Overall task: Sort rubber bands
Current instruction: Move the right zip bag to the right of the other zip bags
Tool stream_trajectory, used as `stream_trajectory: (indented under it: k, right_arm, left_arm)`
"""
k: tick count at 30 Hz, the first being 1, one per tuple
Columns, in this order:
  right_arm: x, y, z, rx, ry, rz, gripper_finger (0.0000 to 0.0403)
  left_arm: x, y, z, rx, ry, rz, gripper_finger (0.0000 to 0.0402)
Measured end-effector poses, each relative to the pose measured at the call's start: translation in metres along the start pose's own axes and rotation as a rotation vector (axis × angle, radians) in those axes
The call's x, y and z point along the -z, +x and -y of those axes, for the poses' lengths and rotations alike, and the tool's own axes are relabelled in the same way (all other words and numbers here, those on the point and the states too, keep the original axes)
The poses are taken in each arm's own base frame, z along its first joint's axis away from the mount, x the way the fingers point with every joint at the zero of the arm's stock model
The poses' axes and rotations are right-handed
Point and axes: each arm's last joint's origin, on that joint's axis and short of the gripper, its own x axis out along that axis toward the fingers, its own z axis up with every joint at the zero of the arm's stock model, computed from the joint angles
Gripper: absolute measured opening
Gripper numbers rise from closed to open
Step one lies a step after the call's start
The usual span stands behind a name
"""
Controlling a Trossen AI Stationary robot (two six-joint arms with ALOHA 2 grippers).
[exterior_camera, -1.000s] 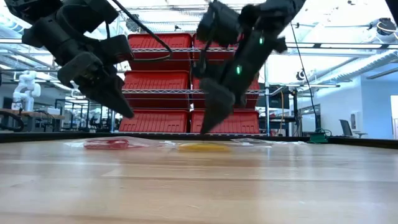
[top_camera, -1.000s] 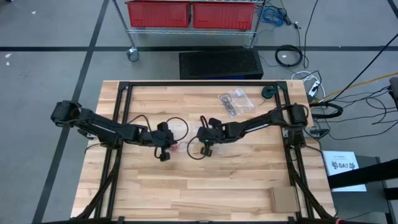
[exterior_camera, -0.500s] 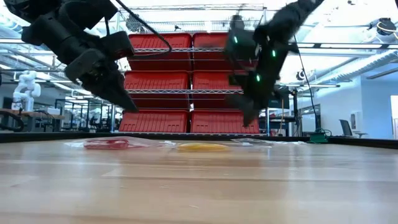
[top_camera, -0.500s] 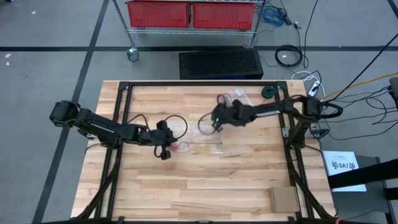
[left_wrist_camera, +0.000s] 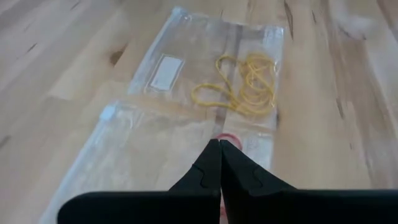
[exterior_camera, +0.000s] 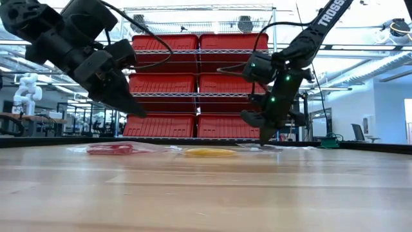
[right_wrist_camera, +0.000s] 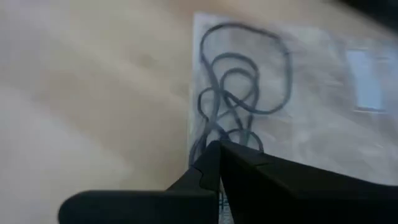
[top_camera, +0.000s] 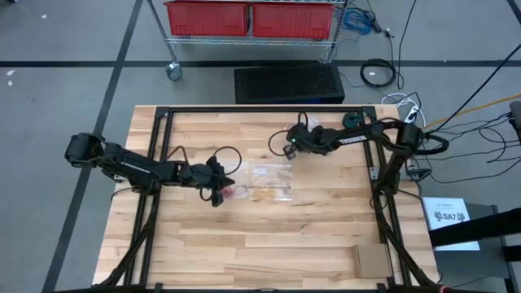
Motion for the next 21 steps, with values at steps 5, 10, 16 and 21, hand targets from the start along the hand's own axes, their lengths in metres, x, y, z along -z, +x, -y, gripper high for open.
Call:
stream_trajectory:
  k: [5, 10, 16, 21]
  right_arm:
    - [0.016, -0.010, -0.018, -0.119, -0.155, -0.095, 0.0000]
    - [0.045, -0.027, -0.036, -0.123, -0.277, -0.223, 0.0000]
    - [0.083, -0.059, -0.047, -0.071, -0.394, -0.366, 0.0000]
    - [0.111, -0.098, -0.056, -0.144, -0.432, -0.444, 0.0000]
  left_arm:
    - [0.001, 0.000, 0.000, 0.002, -0.003, 0.001, 0.0002]
    - [0.001, 0.000, 0.000, 0.003, -0.009, -0.001, 0.0002]
    - [0.001, 0.000, 0.000, 0.003, -0.009, -0.001, 0.0002]
    - [0.001, 0.000, 0.000, 0.002, -0.007, -0.004, 0.0002]
